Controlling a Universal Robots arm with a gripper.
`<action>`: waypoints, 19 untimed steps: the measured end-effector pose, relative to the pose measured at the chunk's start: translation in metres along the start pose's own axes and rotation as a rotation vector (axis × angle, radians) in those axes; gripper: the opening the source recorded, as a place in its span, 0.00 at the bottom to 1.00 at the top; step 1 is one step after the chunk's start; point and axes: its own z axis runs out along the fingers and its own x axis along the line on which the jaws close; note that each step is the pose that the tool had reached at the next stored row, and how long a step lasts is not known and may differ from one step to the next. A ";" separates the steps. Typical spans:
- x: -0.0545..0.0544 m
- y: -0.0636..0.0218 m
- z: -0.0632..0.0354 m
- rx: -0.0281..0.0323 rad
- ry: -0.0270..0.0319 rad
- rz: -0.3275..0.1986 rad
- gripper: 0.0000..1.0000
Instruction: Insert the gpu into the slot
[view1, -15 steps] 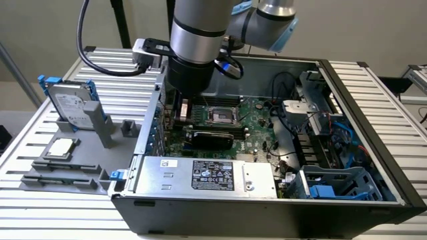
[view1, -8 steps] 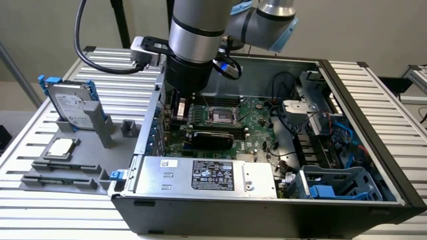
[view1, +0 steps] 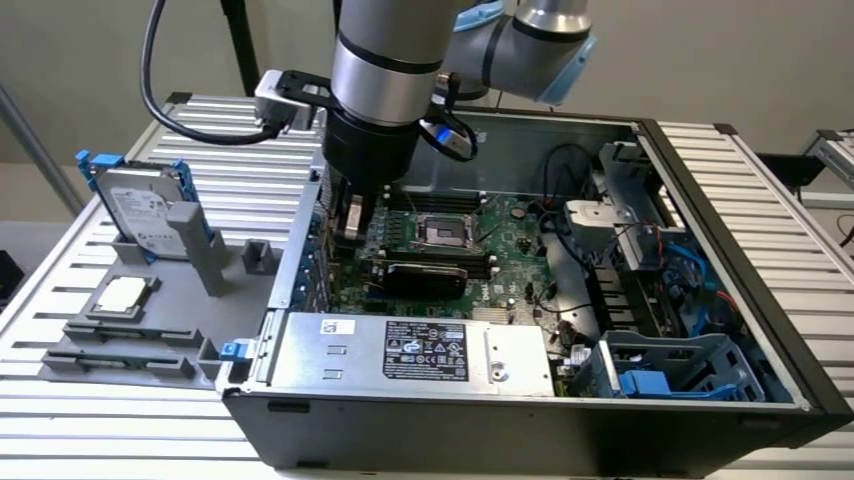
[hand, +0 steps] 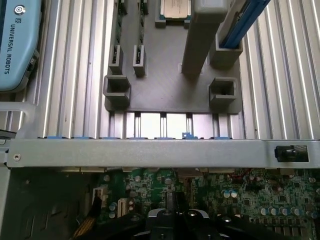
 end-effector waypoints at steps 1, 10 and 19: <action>0.000 0.0004 0.0000 -0.0020 -0.0003 0.002 0.11; -0.003 0.0023 0.0003 -0.0070 -0.0061 0.014 0.11; -0.005 0.0056 0.0002 -0.0232 -0.0184 0.017 0.11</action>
